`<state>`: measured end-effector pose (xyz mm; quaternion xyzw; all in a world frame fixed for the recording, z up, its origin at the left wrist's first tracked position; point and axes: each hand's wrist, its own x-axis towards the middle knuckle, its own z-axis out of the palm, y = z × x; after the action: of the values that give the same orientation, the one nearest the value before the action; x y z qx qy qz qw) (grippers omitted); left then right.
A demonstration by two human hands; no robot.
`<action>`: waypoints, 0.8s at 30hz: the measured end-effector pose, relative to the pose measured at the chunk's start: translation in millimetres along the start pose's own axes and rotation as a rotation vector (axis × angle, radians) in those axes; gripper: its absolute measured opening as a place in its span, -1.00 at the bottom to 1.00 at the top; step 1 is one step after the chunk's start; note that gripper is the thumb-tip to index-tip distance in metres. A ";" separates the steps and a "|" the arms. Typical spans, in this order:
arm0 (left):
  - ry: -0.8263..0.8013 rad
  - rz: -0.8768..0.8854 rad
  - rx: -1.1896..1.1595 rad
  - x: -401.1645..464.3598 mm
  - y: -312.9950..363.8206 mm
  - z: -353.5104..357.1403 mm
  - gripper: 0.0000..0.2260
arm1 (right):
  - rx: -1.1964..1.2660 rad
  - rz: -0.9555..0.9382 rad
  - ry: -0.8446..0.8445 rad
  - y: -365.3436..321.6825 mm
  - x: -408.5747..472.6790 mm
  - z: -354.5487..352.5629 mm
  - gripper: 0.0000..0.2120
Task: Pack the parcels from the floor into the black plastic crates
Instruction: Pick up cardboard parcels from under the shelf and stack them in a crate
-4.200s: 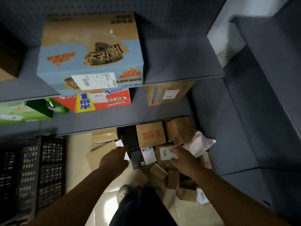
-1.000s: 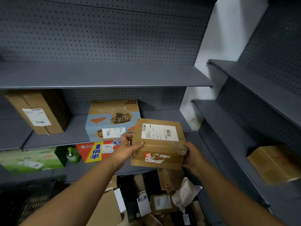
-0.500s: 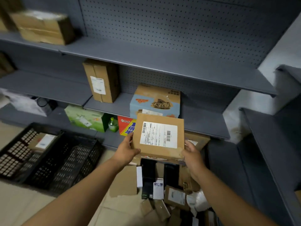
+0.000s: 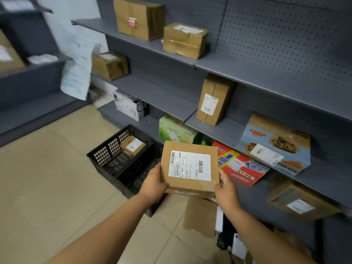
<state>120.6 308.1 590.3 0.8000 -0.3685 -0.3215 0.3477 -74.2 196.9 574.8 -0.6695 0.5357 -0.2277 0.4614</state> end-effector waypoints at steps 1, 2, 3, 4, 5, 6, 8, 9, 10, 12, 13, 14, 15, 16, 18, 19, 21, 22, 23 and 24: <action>0.013 -0.014 0.007 0.2 -18.5 -22.8 -0.48 | -0.025 -0.017 -0.008 -11.1 -2.5 28.8 -0.41; 0.034 -0.026 0.013 0.7 -35.8 -45.1 -0.52 | -0.046 -0.030 -0.014 -22.5 -4.7 57.1 -0.41; 0.058 -0.033 0.019 2.7 -55.9 -65.6 -0.55 | -0.067 -0.038 -0.024 -35.1 -7.1 83.4 -0.41; 0.078 -0.044 0.019 3.2 -72.7 -86.5 -0.55 | -0.084 -0.048 -0.038 -46.6 -9.0 108.6 -0.41; 0.093 -0.051 0.017 3.0 -88.8 -106.5 -0.53 | -0.103 -0.059 -0.055 -56.4 -10.1 133.0 -0.41; 0.104 -0.064 0.016 3.2 -104.7 -125.0 -0.50 | -0.131 -0.067 -0.074 -65.7 -11.1 155.4 -0.42; 0.127 -0.073 0.024 1.9 -131.8 -159.1 -0.45 | -0.187 -0.096 -0.122 -82.6 -12.8 196.8 -0.43; 0.139 -0.069 0.029 1.9 -143.4 -173.7 -0.43 | -0.206 -0.111 -0.148 -91.4 -13.4 214.5 -0.44; 0.151 -0.075 0.029 2.4 -153.5 -187.2 -0.39 | -0.221 -0.113 -0.178 -100.6 -14.4 229.7 -0.46; 0.164 -0.100 0.025 4.7 -171.0 -209.6 -0.36 | -0.245 -0.115 -0.227 -117.1 -14.4 256.3 -0.49; 0.172 -0.119 0.017 8.1 -181.9 -217.8 -0.39 | -0.256 -0.123 -0.247 -123.9 -13.4 268.5 -0.51; 0.182 -0.133 0.013 9.8 -187.2 -225.6 -0.40 | -0.267 -0.130 -0.262 -129.4 -11.9 279.9 -0.53; 0.193 -0.161 0.008 13.4 -195.1 -231.9 -0.40 | -0.276 -0.139 -0.273 -133.4 -9.3 290.7 -0.54; 0.202 -0.192 0.006 18.1 -202.5 -237.6 -0.40 | -0.283 -0.141 -0.285 -137.6 -5.6 301.3 -0.54; 0.218 -0.251 0.018 28.7 -214.3 -248.8 -0.42 | -0.299 -0.145 -0.306 -143.9 3.9 321.2 -0.55; 0.221 -0.265 0.028 34.8 -218.6 -254.4 -0.43 | -0.307 -0.147 -0.316 -146.8 9.7 330.6 -0.56; 0.216 -0.273 0.033 50.8 -225.1 -266.6 -0.48 | -0.311 -0.154 -0.329 -154.1 24.2 348.1 -0.57; 0.219 -0.274 0.031 60.5 -227.2 -273.6 -0.51 | -0.307 -0.158 -0.334 -158.4 33.2 356.2 -0.57; 0.224 -0.277 0.035 71.7 -227.9 -281.1 -0.53 | -0.303 -0.160 -0.339 -163.2 44.0 364.7 -0.57; 0.228 -0.282 0.049 84.6 -229.5 -288.4 -0.54 | -0.294 -0.160 -0.345 -168.4 55.6 373.1 -0.57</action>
<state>471.0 443.1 545.4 0.8833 -0.2184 -0.2651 0.3190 327.3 285.0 533.9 -0.7987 0.4216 -0.0655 0.4243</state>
